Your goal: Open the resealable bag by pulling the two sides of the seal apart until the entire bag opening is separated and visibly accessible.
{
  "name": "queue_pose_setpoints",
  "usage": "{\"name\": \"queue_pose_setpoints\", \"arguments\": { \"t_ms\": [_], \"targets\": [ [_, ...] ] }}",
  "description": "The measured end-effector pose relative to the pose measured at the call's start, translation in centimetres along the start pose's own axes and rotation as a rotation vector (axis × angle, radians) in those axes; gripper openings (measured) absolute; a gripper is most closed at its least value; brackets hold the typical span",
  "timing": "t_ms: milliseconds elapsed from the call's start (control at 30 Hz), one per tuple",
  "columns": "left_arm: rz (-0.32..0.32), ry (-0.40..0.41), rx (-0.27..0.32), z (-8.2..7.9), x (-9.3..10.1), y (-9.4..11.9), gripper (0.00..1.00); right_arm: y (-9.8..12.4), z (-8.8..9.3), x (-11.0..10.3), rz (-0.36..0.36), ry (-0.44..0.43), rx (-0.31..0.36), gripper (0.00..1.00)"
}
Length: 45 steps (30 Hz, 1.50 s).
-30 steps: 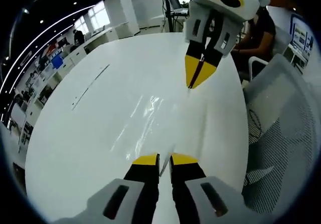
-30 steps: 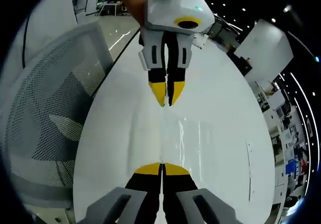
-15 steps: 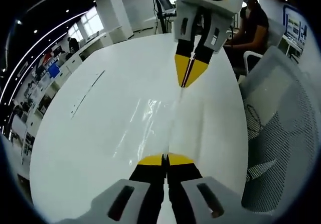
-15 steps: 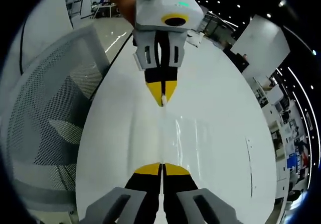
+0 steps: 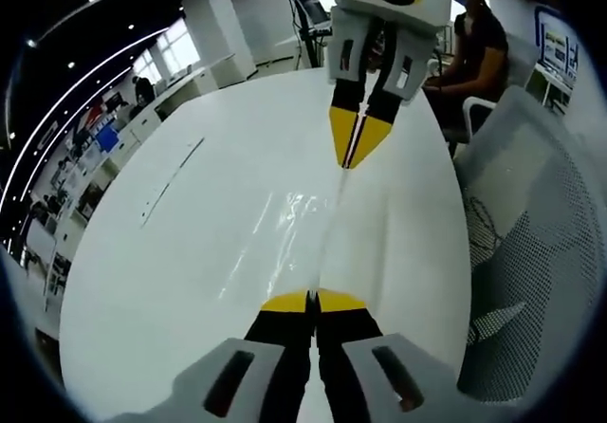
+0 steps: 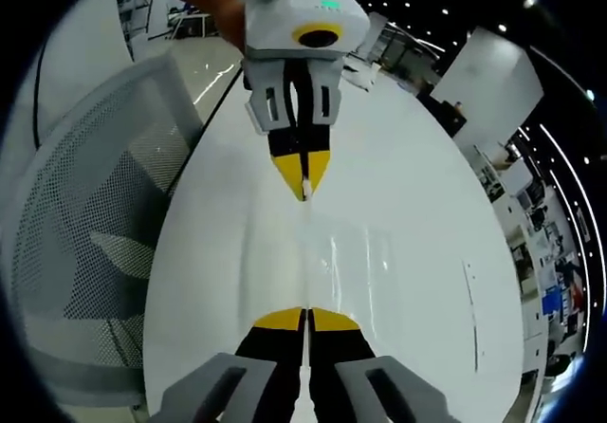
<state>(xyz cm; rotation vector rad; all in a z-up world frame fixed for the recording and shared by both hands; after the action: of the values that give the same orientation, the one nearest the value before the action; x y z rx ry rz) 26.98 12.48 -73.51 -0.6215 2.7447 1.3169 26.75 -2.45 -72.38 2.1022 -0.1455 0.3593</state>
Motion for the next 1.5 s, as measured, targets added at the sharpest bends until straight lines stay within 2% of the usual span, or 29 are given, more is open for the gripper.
{"name": "queue_pose_setpoints", "arguments": {
  "t_ms": [167,533,833,967,1033,1267,1367,1500],
  "targets": [
    [-0.002,-0.009,0.012,-0.3,0.0,0.1,0.00,0.1,-0.6,0.2,0.009,0.000,0.025,0.02],
    [0.002,-0.033,0.026,-0.9,0.2,0.2,0.00,-0.5,-3.2,0.1,0.021,-0.002,0.108,0.07],
    [0.015,-0.097,0.046,-1.4,0.6,0.2,0.00,-1.3,-5.9,0.4,0.007,-0.073,0.188,0.07],
    [0.027,-0.115,0.058,-1.6,0.9,0.3,0.00,-1.8,-6.5,0.0,-0.013,-0.059,0.183,0.06],
    [0.028,-0.157,0.055,-1.6,1.2,0.3,0.00,-2.0,-6.6,-0.1,-0.020,-0.052,0.181,0.06],
    [0.045,-0.156,0.072,-1.7,1.5,0.4,0.00,-2.3,-6.6,-0.6,-0.040,-0.034,0.174,0.03],
    [0.049,-0.173,0.105,-2.1,1.7,0.7,0.00,-2.4,-6.7,-0.8,-0.056,-0.033,0.171,0.02],
    [0.061,-0.196,0.118,-2.0,1.9,0.7,0.00,-2.4,-6.6,-0.8,-0.067,-0.045,0.161,0.00]
  ]
}}
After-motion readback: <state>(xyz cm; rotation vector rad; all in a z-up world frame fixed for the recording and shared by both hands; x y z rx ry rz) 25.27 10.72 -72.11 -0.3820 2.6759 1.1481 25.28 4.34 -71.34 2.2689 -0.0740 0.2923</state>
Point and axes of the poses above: the point that each gripper's makers call its tool centre point, and the gripper's own axes: y roughly backward along the fingers, x roughly to its right, z roughly out of its underside, the point moved 6 cm from there along y, roughly backward along the fingers
